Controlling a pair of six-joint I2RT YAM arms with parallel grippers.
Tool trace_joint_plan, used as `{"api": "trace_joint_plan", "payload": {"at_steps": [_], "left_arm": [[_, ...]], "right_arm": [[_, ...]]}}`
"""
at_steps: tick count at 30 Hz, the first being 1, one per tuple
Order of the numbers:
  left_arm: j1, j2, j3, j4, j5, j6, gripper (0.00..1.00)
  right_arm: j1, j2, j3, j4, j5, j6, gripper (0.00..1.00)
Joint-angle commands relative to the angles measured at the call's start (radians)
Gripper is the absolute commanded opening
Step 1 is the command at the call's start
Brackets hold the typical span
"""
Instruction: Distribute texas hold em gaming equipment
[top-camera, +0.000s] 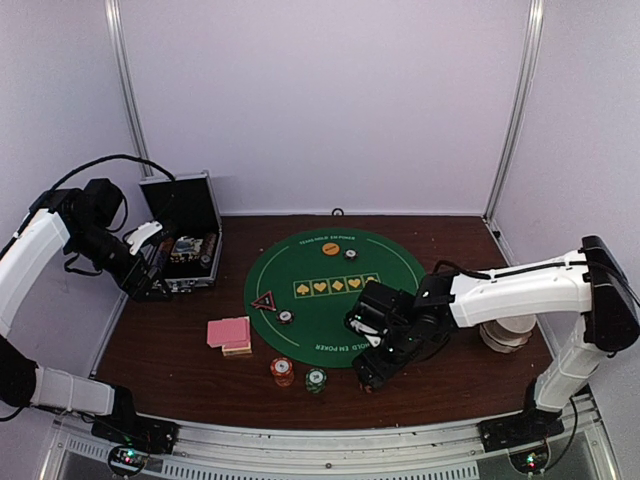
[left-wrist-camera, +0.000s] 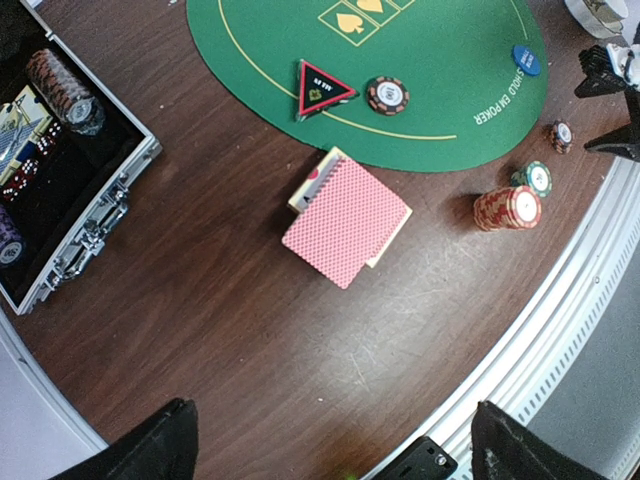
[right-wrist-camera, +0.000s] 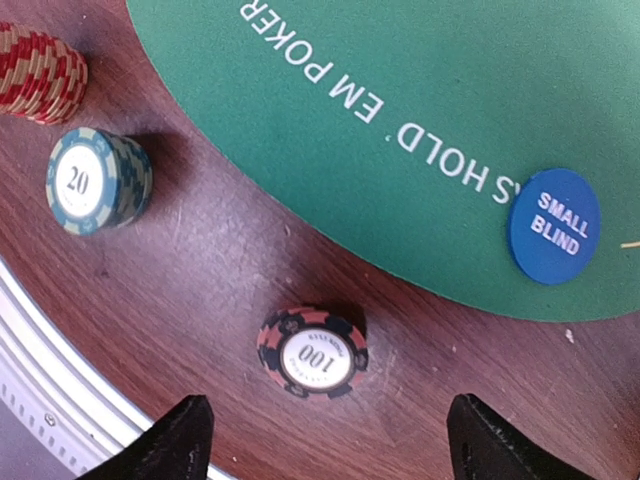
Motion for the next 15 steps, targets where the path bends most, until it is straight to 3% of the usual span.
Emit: {"api": "trace_joint_plan", "payload": {"at_steps": [1, 15], "left_arm": [[-0.005, 0.000, 0.031, -0.009, 0.008, -0.004, 0.98], [-0.004, 0.000, 0.027, -0.009, 0.007, 0.000, 0.98]], "right_arm": [[0.012, 0.059, 0.004, 0.058, -0.014, 0.003, 0.82], [0.023, 0.149, 0.003, 0.101, -0.002, -0.005, 0.70]]}}
